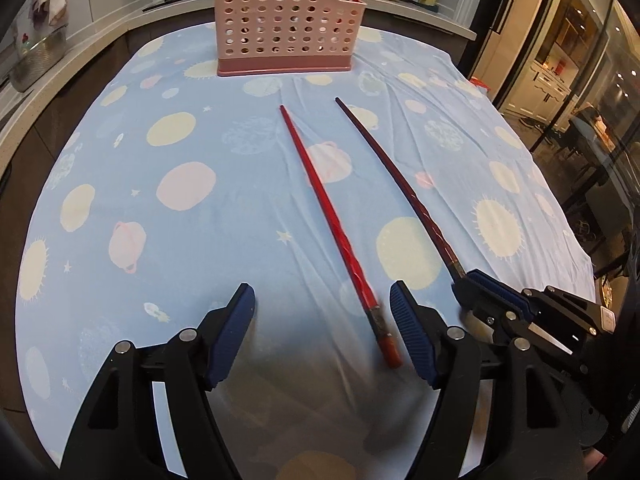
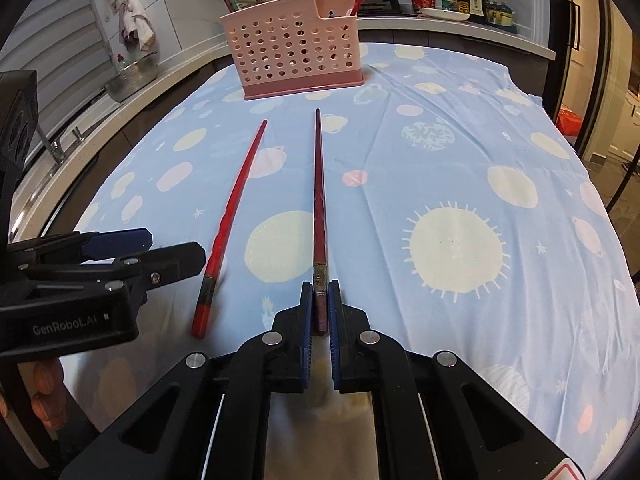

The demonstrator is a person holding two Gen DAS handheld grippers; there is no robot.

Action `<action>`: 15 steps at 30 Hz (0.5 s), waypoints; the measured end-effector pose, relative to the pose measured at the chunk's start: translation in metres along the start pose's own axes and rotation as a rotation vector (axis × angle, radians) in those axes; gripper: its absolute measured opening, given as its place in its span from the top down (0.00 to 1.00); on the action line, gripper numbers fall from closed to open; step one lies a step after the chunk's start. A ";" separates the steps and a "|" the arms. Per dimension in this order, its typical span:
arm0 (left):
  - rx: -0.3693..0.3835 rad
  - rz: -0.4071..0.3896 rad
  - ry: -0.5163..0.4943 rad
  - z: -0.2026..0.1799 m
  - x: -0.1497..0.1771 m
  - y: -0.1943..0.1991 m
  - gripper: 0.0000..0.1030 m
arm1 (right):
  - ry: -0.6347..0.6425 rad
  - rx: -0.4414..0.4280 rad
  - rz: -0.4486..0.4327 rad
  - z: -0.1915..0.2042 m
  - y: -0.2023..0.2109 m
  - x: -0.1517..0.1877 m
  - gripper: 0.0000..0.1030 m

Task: Organize utensils
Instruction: 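Grasp the red chopstick with the left tool while the right tool grasps the dark red chopstick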

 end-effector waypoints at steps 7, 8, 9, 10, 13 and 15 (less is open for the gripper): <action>0.002 0.025 -0.033 -0.015 0.008 -0.011 0.42 | -0.009 0.002 -0.001 -0.005 0.004 0.004 0.93; -0.009 0.020 -0.041 -0.016 0.009 -0.010 0.43 | -0.010 0.002 -0.001 -0.005 0.004 0.005 0.93; -0.019 0.021 -0.046 -0.016 0.010 -0.009 0.46 | -0.009 0.000 0.000 -0.005 0.004 0.005 0.93; -0.023 0.018 -0.048 -0.017 0.011 -0.009 0.47 | -0.009 0.000 0.001 -0.005 0.004 0.006 0.93; -0.025 0.011 -0.046 -0.016 0.012 -0.007 0.53 | -0.008 -0.004 0.000 -0.006 0.004 0.006 0.93; -0.026 0.008 -0.041 -0.015 0.013 -0.006 0.60 | -0.009 -0.006 0.001 -0.007 0.005 0.006 0.93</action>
Point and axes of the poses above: each gripper's, at about its wrist camera, not at the fingertips, and y roughly against the way its jaws point, z to its left, x to its underside, the point moved 3 cm from there along -y, roughly the way its jaws point, and after that the axes turned 15 degrees about -y, right-handed, at the moved point
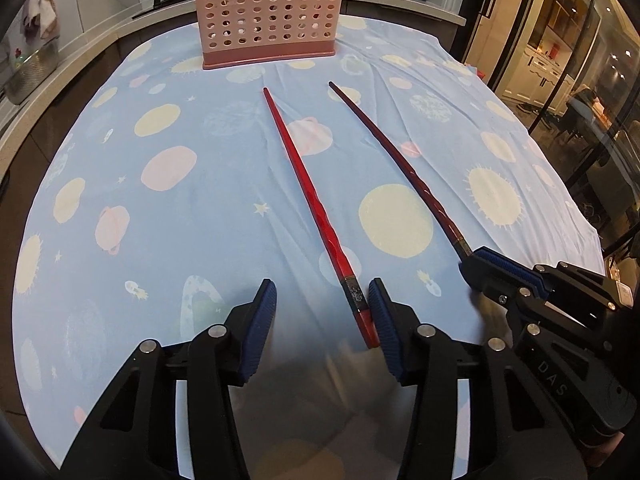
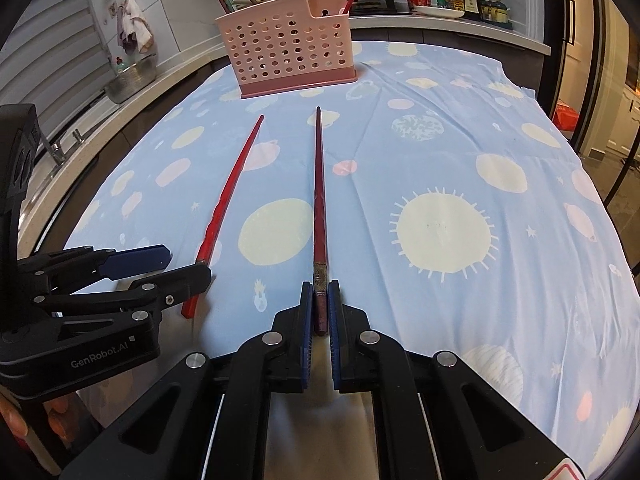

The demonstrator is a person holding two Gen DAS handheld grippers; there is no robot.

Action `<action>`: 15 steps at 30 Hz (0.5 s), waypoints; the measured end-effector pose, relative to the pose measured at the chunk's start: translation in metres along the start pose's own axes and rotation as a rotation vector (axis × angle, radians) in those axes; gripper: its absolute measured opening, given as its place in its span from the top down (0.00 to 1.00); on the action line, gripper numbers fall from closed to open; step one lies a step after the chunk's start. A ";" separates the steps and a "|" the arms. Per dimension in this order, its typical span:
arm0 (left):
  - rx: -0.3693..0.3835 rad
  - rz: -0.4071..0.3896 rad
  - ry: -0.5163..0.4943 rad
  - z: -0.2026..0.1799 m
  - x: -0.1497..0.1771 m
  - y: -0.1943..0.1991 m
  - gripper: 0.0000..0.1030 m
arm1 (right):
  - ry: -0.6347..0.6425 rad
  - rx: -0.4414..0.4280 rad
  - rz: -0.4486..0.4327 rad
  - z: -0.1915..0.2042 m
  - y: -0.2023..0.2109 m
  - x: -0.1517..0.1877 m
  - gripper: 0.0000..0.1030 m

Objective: Organize utensils

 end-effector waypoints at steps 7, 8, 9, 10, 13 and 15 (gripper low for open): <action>0.027 -0.004 0.016 0.002 0.005 0.003 0.86 | -0.003 -0.001 -0.006 -0.001 0.001 0.000 0.93; 0.032 -0.003 0.020 0.003 0.005 0.004 0.90 | -0.003 -0.001 -0.007 -0.001 0.001 0.000 0.93; 0.039 -0.002 0.026 0.004 0.005 0.004 0.91 | -0.002 -0.003 -0.008 -0.003 0.003 0.000 0.93; 0.050 -0.002 0.034 0.006 0.006 0.005 0.91 | -0.001 -0.003 -0.011 -0.003 0.004 0.000 0.93; 0.048 -0.019 0.042 0.011 0.003 0.014 0.93 | -0.008 -0.011 -0.027 -0.004 0.011 -0.004 0.93; 0.048 -0.044 0.049 0.015 -0.002 0.025 0.93 | -0.013 -0.020 -0.047 -0.004 0.020 -0.010 0.93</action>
Point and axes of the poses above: each gripper's, at about its wrist camera, not at the fingertips, and y roughly against the way its jaws point, z to its left, x to its underside, the point moved 3 cm from there along -y, roughly the way its jaws point, and after that the axes turned 15 degrees about -y, right-handed, at the moved point
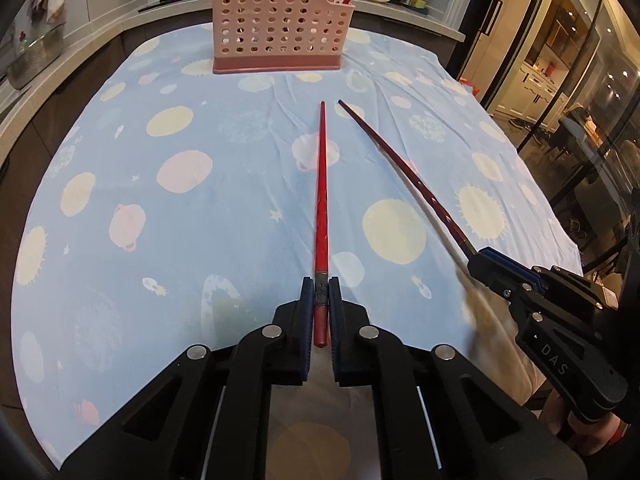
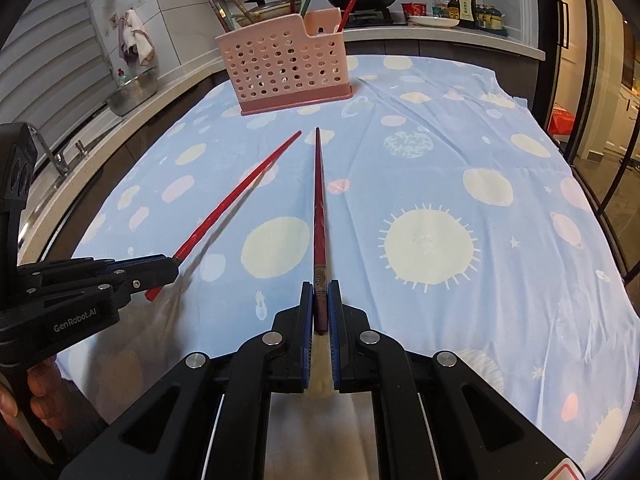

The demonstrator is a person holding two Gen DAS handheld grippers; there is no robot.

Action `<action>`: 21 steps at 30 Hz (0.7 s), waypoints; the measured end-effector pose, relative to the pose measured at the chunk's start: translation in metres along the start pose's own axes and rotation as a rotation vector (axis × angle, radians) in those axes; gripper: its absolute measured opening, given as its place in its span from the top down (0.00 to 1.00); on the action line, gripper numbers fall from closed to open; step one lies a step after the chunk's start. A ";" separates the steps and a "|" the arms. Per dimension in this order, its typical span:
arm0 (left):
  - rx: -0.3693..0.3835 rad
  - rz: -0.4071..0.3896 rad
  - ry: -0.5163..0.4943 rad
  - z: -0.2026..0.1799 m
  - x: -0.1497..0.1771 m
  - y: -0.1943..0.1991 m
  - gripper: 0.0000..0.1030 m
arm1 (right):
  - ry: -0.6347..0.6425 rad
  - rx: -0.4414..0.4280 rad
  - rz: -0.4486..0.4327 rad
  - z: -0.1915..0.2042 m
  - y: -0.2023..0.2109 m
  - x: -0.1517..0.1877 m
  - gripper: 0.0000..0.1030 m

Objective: Organize utensils

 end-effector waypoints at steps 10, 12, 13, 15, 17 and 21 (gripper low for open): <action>-0.050 -0.198 0.014 0.031 -0.057 0.067 0.93 | -0.004 -0.085 -0.191 0.017 0.060 -0.074 0.93; -0.053 -0.236 0.013 0.039 -0.073 0.077 0.93 | 0.007 -0.101 -0.241 0.024 0.071 -0.095 0.93; -0.057 -0.256 0.011 0.043 -0.083 0.082 0.93 | 0.013 -0.112 -0.264 0.029 0.076 -0.107 0.93; -0.068 -0.286 0.003 0.051 -0.100 0.089 0.93 | 0.020 -0.131 -0.302 0.036 0.083 -0.129 0.93; -0.083 -0.308 -0.004 0.058 -0.117 0.093 0.93 | 0.028 -0.150 -0.327 0.044 0.085 -0.149 0.93; -0.104 -0.341 -0.010 0.073 -0.148 0.099 0.93 | 0.047 -0.157 -0.368 0.059 0.083 -0.183 0.93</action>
Point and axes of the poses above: each gripper's, at about its wrist camera, not at the fingertips, and y roughly against the way its jaws point, z to its left, x to its underside, the point moved 3 cm from there along -y, roughly the way its jaws point, and after that the axes turned 15 degrees about -y, right-handed, at the moved point
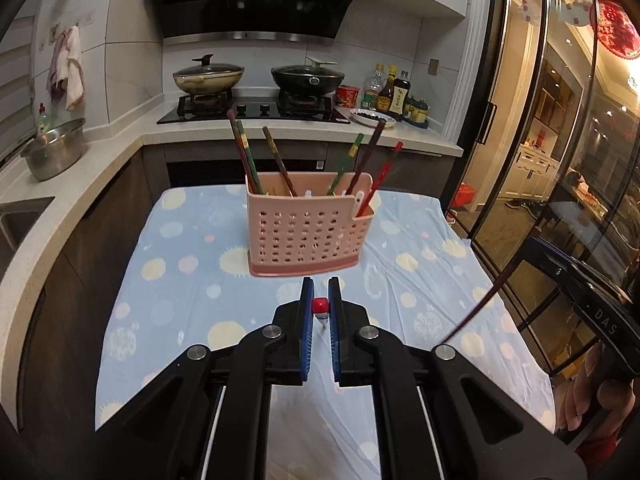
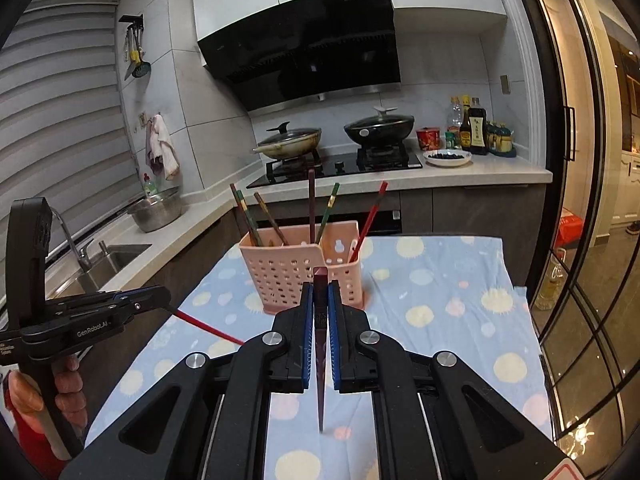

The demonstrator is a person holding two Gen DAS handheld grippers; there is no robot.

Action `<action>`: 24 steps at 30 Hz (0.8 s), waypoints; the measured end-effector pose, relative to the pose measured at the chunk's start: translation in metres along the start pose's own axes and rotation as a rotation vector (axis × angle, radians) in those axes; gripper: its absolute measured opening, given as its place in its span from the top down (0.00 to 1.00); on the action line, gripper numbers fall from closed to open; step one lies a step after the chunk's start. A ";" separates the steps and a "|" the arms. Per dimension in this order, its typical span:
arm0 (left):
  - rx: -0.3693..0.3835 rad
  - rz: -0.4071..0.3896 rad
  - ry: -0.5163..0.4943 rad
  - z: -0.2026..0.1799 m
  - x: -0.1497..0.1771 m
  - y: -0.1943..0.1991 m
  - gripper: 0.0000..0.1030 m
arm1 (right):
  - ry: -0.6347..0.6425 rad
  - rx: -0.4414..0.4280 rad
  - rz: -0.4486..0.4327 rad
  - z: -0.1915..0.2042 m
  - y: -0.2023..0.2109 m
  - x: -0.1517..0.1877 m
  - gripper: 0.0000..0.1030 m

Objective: Organize utensils

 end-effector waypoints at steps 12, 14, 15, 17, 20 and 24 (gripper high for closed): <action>-0.076 -0.123 -0.018 0.044 -0.089 0.000 0.93 | -0.018 -0.038 -0.118 0.015 -0.039 -0.082 0.93; -0.084 -0.141 -0.023 0.048 -0.101 0.000 0.93 | -0.017 -0.040 -0.138 0.019 -0.045 -0.096 0.94; -0.092 -0.152 -0.025 0.051 -0.109 0.000 0.93 | -0.013 -0.039 -0.147 0.021 -0.048 -0.103 0.93; -0.099 -0.168 -0.028 0.057 -0.123 0.000 0.93 | -0.006 -0.034 -0.164 0.025 -0.055 -0.116 0.93; -0.110 -0.203 -0.040 0.063 -0.145 0.003 0.97 | 0.001 -0.023 -0.184 0.030 -0.066 -0.136 0.93; -0.125 -0.239 -0.051 0.070 -0.174 0.004 0.97 | 0.000 -0.012 -0.198 0.034 -0.082 -0.159 0.94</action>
Point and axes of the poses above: each gripper's, at about its wrist camera, not at the fingertips, and y roughly against the way its jaws point, z to its left, x to its underside, the point moved 3 cm from there along -y, roughly the way its jaws point, and after that the axes turned 15 degrees about -y, right-handed, at the moved point
